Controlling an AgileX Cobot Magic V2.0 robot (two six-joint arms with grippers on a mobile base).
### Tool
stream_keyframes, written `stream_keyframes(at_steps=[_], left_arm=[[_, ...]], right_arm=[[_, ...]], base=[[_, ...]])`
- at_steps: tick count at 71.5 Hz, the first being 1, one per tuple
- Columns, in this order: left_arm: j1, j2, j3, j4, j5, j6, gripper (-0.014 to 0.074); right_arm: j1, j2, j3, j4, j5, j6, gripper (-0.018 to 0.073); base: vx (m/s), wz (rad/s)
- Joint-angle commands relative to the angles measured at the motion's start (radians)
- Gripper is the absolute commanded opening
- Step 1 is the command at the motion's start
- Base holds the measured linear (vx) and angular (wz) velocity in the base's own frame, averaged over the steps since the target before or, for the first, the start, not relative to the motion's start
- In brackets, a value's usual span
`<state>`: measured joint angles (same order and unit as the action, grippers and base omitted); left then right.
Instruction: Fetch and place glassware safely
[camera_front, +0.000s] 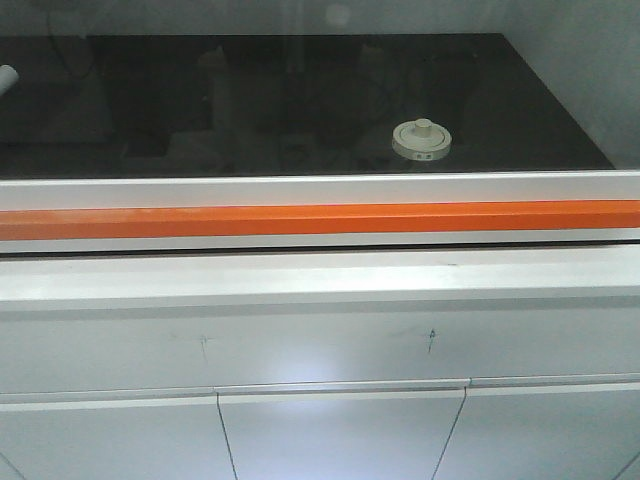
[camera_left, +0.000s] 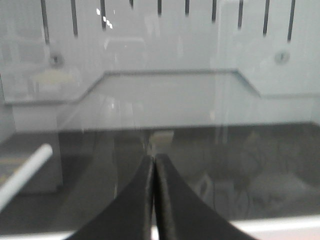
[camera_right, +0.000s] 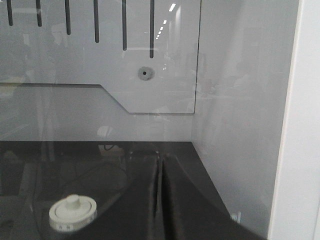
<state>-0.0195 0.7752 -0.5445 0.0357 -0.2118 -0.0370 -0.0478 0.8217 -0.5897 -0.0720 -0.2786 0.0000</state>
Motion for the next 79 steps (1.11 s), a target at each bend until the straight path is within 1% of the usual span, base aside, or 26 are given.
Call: stream_keyframes(at_steps=[1,10,15,19,27,33,37,66,79], left_arm=[[-0.006,-0.019,0.051,-0.004,-0.134,-0.011,-0.0007],[-0.006,-0.025,0.165,-0.004,-0.235,-0.043,-0.0007],[-0.006,-0.024,0.222,-0.004,-0.301,-0.061,-0.0007],[-0.006,-0.024,0.262,-0.004,-0.335,-0.063,-0.0007],[-0.006,-0.022,0.319,-0.004,-0.372,-0.062,-0.0007],[-0.006,-0.022,0.334,-0.004,-0.376,-0.060,-0.0007],[-0.006,-0.022,0.334,-0.004,-0.370,-0.056,-0.0007],[-0.006,-0.022,0.334,-0.004,-0.375,-0.051,-0.0007],[-0.006,-0.022,0.334,-0.004,-0.375,-0.051,-0.0007]], right_arm=[[0.001,-0.012,0.079,-0.065,-0.184,-0.010,-0.0003],[0.041,-0.026,0.230,-0.123,-0.280,0.000,-0.0003],[0.065,-0.026,0.297,-0.123,-0.306,0.000,-0.0003],[0.068,-0.026,0.337,-0.122,-0.314,0.000,-0.0003],[0.065,-0.005,0.377,-0.121,-0.323,0.013,-0.0003],[0.065,0.031,0.379,-0.121,-0.333,0.013,-0.0003],[0.065,0.066,0.379,-0.120,-0.370,0.017,-0.0003],[0.065,0.430,0.378,-0.101,-0.734,0.015,-0.0003],[0.065,0.566,0.378,-0.088,-0.869,0.015,-0.0003]], base=[[0.00,0.00],[0.00,0.00],[0.00,0.00],[0.00,0.00],[0.00,0.00],[0.00,0.00],[0.00,0.00],[0.00,0.00],[0.00,0.00]])
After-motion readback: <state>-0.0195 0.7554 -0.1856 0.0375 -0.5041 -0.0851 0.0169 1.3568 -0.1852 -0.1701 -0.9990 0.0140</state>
